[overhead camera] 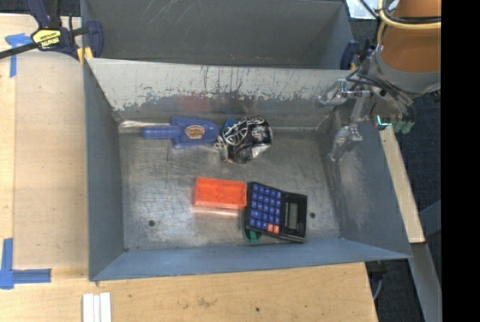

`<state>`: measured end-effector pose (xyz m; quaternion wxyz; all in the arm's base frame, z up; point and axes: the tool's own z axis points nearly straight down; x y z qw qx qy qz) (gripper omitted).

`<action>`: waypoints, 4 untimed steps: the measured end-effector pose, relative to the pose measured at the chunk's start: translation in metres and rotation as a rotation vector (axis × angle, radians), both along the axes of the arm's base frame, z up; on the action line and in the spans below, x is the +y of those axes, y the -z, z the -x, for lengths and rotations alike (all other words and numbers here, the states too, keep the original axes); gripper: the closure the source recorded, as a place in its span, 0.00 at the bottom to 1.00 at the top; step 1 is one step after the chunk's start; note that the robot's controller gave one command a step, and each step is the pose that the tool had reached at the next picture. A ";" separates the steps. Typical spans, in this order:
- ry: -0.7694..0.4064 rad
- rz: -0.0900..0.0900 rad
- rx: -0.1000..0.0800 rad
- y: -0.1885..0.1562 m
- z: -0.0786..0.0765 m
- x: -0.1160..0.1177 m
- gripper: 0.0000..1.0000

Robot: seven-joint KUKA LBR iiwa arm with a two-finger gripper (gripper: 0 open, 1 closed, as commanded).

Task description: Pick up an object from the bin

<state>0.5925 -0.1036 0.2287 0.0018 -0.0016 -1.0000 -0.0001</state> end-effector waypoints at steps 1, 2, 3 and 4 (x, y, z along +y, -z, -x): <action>-0.003 0.001 -0.008 -0.004 -0.002 0.000 0.00; -0.089 0.002 -0.011 0.052 0.014 0.026 0.00; -0.397 0.000 -0.005 0.069 0.033 0.062 0.00; -0.544 0.000 -0.006 0.083 0.061 0.091 0.00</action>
Offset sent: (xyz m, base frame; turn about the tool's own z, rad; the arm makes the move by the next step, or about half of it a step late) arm -0.0447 0.0770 -0.1587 -0.2533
